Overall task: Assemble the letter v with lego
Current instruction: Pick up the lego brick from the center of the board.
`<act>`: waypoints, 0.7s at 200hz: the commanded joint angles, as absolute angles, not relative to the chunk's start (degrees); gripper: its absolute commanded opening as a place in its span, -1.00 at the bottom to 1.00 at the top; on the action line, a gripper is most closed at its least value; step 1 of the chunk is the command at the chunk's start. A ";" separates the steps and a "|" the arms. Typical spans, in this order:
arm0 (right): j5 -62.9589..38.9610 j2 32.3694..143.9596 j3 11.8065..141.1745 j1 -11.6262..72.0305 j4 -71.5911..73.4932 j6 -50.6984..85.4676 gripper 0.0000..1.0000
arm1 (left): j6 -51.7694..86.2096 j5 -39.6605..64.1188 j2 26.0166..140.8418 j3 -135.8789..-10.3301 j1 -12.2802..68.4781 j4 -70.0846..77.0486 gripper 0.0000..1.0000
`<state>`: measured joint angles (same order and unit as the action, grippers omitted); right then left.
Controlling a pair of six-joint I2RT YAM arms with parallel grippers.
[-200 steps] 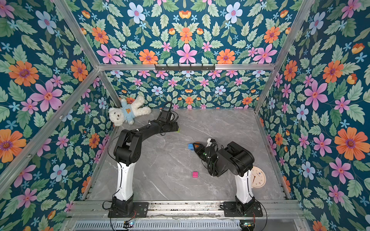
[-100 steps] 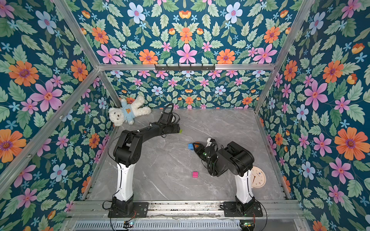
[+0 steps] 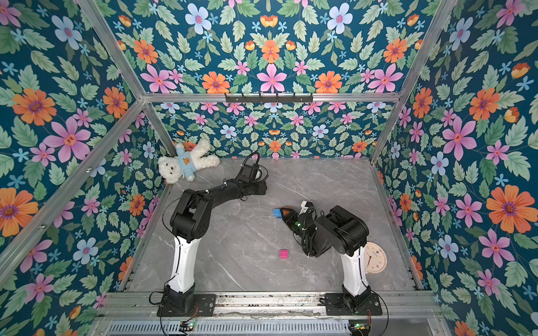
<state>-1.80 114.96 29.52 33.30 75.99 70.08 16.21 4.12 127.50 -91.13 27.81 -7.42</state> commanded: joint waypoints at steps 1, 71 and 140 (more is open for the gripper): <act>-1.67 115.24 29.28 33.33 75.50 69.81 -0.43 | 13.12 2.46 127.87 -91.67 28.00 -9.18 0.17; -1.89 115.83 29.55 33.40 75.84 70.03 -0.46 | 13.20 2.47 127.46 -91.06 28.21 -8.44 -0.17; -1.49 116.39 29.75 33.35 75.72 69.82 -0.49 | 29.55 -0.47 115.21 -83.68 31.71 -15.06 -0.67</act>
